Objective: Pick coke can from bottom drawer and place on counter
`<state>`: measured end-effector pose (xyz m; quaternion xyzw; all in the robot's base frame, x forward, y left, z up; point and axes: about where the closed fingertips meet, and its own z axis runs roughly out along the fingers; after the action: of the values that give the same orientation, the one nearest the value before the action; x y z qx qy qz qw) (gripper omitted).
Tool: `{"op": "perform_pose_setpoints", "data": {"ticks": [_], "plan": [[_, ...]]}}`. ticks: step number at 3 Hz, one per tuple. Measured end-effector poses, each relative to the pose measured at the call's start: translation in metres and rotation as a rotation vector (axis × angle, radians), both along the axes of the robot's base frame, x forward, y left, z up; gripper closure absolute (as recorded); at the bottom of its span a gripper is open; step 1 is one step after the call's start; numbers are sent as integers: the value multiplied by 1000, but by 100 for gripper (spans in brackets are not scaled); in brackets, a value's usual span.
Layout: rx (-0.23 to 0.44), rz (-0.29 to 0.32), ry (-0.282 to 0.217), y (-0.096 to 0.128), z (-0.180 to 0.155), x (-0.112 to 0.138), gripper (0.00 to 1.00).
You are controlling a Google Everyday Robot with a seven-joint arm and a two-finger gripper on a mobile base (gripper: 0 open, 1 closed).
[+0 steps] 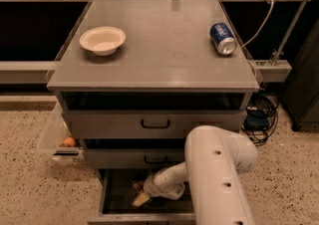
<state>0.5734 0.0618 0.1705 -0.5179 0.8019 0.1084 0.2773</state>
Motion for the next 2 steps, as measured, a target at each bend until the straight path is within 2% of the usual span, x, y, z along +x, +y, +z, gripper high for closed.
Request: {"op": "perform_pose_setpoints", "data": {"ticks": [2], "plan": [[-23, -65, 64, -13, -21, -11, 0]]}}
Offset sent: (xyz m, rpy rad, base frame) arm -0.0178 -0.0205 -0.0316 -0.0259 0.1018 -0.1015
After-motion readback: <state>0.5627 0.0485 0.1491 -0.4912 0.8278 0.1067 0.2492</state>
